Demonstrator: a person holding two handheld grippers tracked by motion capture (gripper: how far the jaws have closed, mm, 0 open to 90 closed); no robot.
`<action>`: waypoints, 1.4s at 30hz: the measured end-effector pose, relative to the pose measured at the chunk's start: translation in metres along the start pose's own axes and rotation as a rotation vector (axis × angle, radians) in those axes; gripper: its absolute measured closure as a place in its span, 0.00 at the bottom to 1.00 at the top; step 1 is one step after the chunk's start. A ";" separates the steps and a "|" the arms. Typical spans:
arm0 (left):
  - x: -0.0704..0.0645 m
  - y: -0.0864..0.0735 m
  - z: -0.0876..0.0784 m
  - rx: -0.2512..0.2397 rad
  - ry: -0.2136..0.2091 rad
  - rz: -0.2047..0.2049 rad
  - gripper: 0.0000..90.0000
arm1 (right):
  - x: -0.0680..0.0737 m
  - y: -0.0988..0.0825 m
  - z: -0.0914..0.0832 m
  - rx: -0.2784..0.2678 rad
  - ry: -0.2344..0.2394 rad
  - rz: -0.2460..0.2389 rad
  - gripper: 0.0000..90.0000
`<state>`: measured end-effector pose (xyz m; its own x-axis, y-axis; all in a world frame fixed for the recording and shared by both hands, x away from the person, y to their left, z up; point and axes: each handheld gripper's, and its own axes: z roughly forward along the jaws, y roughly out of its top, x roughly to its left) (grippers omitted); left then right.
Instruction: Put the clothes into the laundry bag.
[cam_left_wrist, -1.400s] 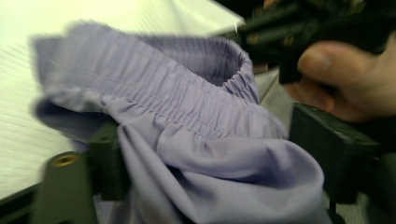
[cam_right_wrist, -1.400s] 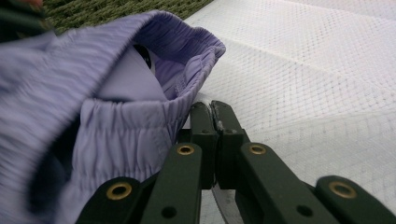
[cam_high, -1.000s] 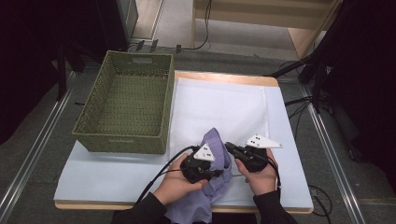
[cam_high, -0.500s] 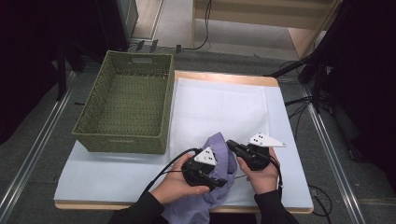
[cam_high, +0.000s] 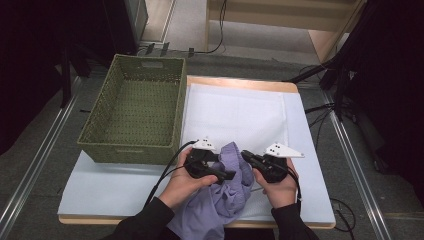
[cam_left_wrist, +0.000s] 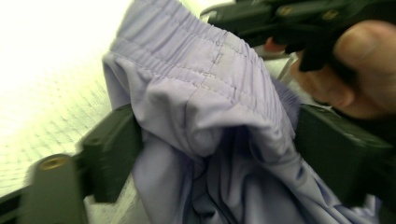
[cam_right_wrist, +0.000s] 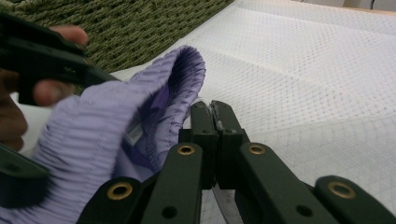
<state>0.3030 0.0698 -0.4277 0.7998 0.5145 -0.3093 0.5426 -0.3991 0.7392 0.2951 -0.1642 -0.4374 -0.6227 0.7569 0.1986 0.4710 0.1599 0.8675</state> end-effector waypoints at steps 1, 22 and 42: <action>-0.004 0.000 0.001 0.004 -0.002 0.027 0.48 | 0.000 0.000 0.000 0.000 0.001 -0.001 1.00; -0.014 -0.005 0.017 0.149 0.254 0.074 0.94 | 0.003 0.008 -0.012 -0.058 0.015 -0.005 1.00; -0.043 -0.020 0.041 0.307 0.115 0.093 0.45 | 0.003 0.003 -0.008 -0.034 0.012 -0.005 1.00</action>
<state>0.2684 0.0250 -0.4538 0.8247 0.5405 -0.1664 0.5347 -0.6494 0.5407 0.2898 -0.1662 -0.4309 -0.6329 0.7481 0.1996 0.4462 0.1417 0.8837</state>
